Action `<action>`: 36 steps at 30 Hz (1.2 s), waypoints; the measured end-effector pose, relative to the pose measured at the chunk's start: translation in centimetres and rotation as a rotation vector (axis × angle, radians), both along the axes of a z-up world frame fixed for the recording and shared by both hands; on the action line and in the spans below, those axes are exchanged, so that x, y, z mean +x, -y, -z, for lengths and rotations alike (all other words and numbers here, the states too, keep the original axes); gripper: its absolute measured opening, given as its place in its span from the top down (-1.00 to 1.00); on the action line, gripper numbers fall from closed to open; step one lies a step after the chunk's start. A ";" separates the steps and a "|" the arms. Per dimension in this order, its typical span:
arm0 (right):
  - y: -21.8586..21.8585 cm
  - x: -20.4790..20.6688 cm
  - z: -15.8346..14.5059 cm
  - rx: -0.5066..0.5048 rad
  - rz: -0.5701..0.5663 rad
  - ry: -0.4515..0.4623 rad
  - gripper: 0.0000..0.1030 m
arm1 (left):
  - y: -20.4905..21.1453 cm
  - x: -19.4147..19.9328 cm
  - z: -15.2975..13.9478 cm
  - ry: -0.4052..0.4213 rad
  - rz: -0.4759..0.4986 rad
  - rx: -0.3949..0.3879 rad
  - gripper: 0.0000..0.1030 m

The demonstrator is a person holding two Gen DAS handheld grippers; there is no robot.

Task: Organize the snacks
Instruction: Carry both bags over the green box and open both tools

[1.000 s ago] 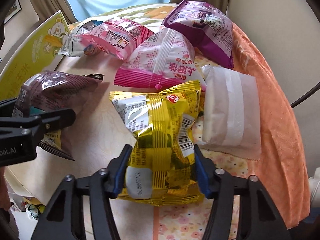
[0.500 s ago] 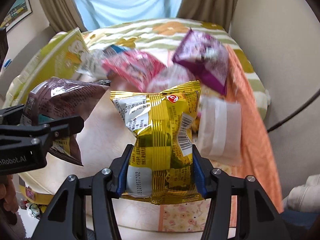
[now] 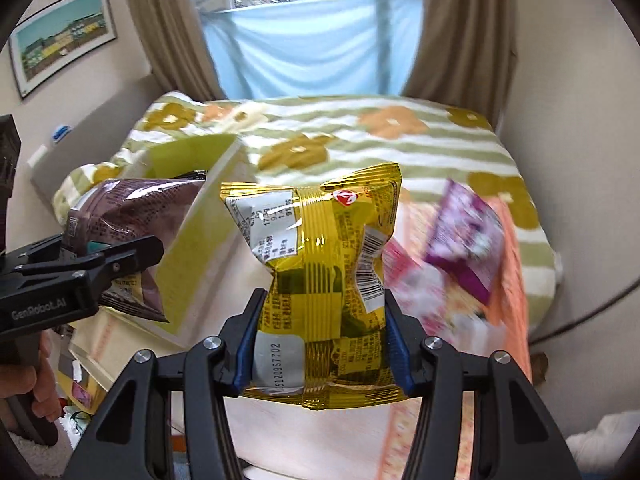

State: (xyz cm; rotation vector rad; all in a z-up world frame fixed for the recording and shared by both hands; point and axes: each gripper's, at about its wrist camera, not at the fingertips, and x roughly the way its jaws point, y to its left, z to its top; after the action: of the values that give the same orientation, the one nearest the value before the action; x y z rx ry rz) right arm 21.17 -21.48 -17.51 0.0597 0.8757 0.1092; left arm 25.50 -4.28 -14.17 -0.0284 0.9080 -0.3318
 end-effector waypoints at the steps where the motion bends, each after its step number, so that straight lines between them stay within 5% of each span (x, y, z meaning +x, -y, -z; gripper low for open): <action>1: -0.7 0.3 -0.4 0.006 -0.011 0.007 0.03 | -1.4 0.4 -0.4 0.005 -0.019 0.000 -0.40; 12: -11.7 5.6 -2.0 0.052 -0.132 0.023 0.03 | -12.6 5.0 -0.8 -0.023 -0.122 0.021 -0.40; 18: -16.2 8.3 -1.4 0.051 -0.135 -0.014 0.03 | -16.8 8.1 1.0 -0.089 -0.100 0.017 -0.40; 24: -18.5 9.2 -0.1 0.054 -0.081 -0.063 0.03 | -18.2 10.5 3.2 -0.144 -0.026 0.020 -0.43; 28: -19.3 9.1 0.5 0.053 -0.040 -0.090 0.03 | -18.1 11.8 4.9 -0.203 -0.014 0.058 -0.70; 36: -19.1 8.5 1.5 0.056 -0.017 -0.129 0.03 | -19.0 10.5 4.3 -0.217 -0.016 0.030 -0.74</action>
State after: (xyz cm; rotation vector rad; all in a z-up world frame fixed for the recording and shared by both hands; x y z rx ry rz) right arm 29.68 -2.38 -19.05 0.1127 1.0024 0.1465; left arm 36.02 14.72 -18.49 -0.0452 1.1274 -0.3037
